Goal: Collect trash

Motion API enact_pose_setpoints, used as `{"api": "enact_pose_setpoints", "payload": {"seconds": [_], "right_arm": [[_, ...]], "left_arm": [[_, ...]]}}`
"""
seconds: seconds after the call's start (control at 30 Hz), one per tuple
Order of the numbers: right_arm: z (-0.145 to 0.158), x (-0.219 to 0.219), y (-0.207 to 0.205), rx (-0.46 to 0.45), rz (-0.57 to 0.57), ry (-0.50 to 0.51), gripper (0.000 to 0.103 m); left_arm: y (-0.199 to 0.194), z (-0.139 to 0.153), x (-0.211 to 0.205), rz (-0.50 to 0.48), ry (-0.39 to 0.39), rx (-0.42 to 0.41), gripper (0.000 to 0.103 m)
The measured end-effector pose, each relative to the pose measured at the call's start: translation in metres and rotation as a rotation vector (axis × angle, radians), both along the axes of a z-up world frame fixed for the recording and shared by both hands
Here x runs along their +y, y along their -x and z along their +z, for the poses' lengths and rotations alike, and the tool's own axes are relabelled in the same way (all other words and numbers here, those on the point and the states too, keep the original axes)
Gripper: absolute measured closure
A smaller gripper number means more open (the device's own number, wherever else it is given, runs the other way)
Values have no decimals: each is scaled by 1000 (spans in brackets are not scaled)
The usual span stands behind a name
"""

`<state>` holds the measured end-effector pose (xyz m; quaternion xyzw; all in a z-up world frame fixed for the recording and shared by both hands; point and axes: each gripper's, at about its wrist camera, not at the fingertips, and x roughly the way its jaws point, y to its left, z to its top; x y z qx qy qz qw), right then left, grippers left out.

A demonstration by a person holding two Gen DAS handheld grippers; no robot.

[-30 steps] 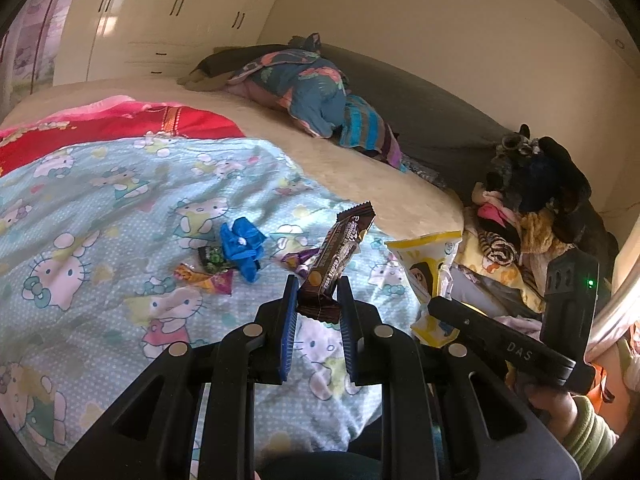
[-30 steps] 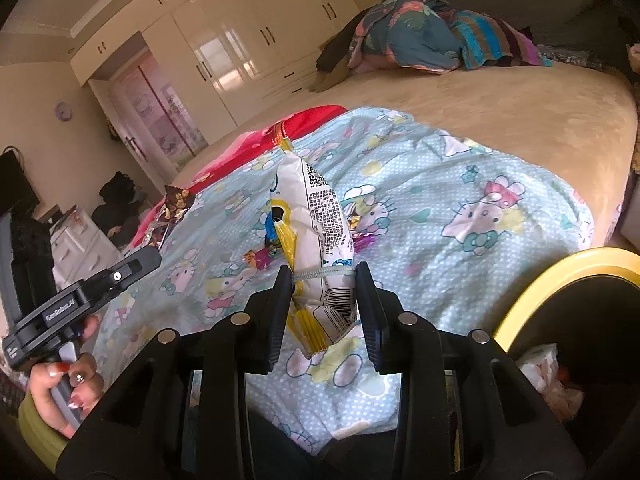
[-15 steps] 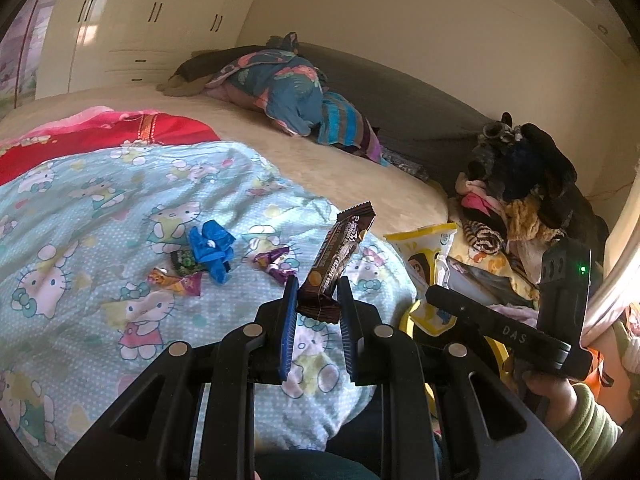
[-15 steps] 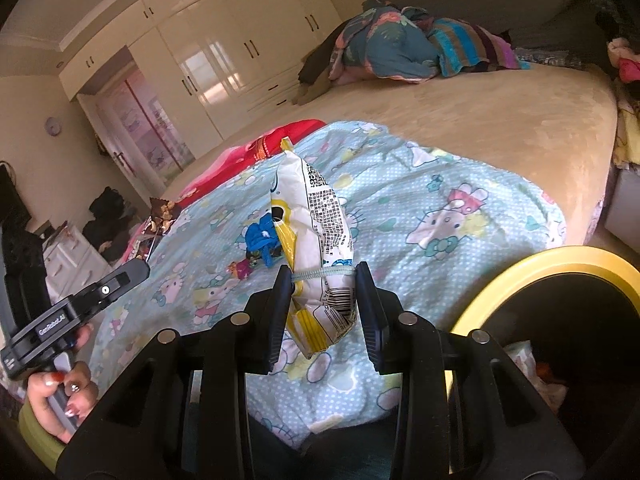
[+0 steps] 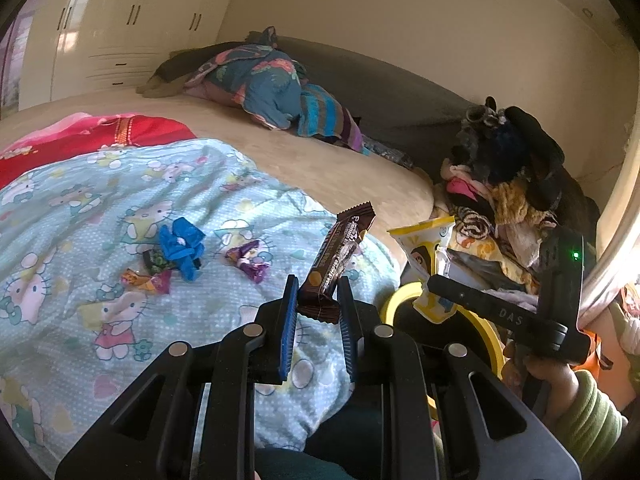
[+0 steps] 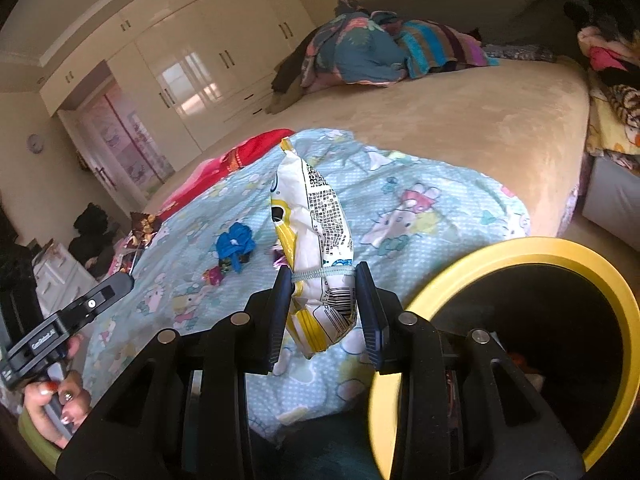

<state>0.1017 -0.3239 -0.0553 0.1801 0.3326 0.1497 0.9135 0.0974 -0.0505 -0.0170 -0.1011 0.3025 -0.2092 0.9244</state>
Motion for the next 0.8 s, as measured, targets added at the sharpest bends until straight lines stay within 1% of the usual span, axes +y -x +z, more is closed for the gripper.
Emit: {"api": "enact_pose_setpoints", "payload": {"seconds": [0.23,0.5,0.8], "right_arm": [[-4,-24,6,14,-60,1,77],[-9,-61,12,32,-146,-18,77],[-19,-99,13,68,-235,-36,77]], "left_arm": [[3,-2,-27,-56,-22,-2,84],[6,-5,-63,-134,-64,-4,84],[9,-11,-93,-190,-105,-3,84]]}}
